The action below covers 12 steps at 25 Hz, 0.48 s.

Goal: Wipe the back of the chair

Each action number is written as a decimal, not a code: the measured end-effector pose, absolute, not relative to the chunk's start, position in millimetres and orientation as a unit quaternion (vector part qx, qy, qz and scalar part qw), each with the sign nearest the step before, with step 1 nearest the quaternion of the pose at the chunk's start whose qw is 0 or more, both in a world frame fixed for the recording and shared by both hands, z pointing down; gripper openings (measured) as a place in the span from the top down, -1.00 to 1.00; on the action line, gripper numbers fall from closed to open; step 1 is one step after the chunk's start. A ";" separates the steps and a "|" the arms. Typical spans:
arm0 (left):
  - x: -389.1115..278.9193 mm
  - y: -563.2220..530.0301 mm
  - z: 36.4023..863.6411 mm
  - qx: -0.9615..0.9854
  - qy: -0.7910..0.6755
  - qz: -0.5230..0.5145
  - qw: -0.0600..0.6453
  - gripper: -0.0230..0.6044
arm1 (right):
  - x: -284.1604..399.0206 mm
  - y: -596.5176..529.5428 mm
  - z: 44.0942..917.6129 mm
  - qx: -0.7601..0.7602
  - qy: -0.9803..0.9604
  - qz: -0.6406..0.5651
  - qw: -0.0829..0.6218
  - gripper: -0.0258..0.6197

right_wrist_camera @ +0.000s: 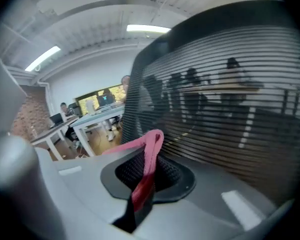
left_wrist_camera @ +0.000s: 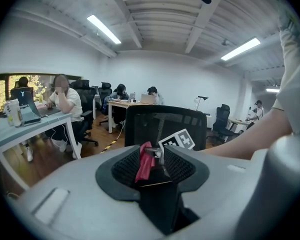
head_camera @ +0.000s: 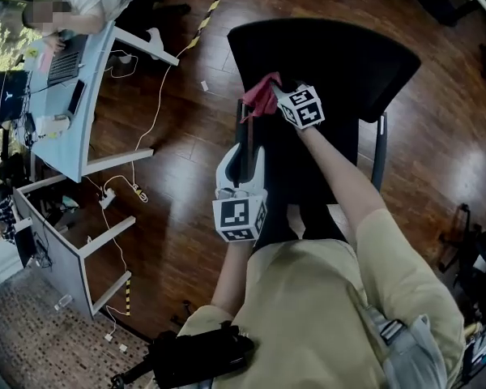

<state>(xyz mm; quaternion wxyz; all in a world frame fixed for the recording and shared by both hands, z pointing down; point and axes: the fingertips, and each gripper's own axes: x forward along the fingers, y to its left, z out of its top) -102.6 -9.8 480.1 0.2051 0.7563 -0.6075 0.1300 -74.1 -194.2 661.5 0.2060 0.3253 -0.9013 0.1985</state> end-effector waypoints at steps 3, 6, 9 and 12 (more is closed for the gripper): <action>-90.3 -17.6 485.7 0.766 -0.594 0.125 0.210 0.48 | 27.1 -208.8 669.4 0.406 -0.865 0.201 0.215 0.84; -71.6 -27.6 488.9 0.782 -0.575 0.114 0.214 0.48 | 139.0 -203.5 669.7 0.494 -0.813 0.209 0.229 0.84; -50.3 -37.0 493.0 0.796 -0.555 0.109 0.216 0.48 | 234.8 -188.5 673.1 0.568 -0.750 0.238 0.239 0.84; -40.0 -40.3 498.3 0.798 -0.550 0.110 0.220 0.48 | 249.4 -182.0 677.4 0.577 -0.741 0.238 0.248 0.84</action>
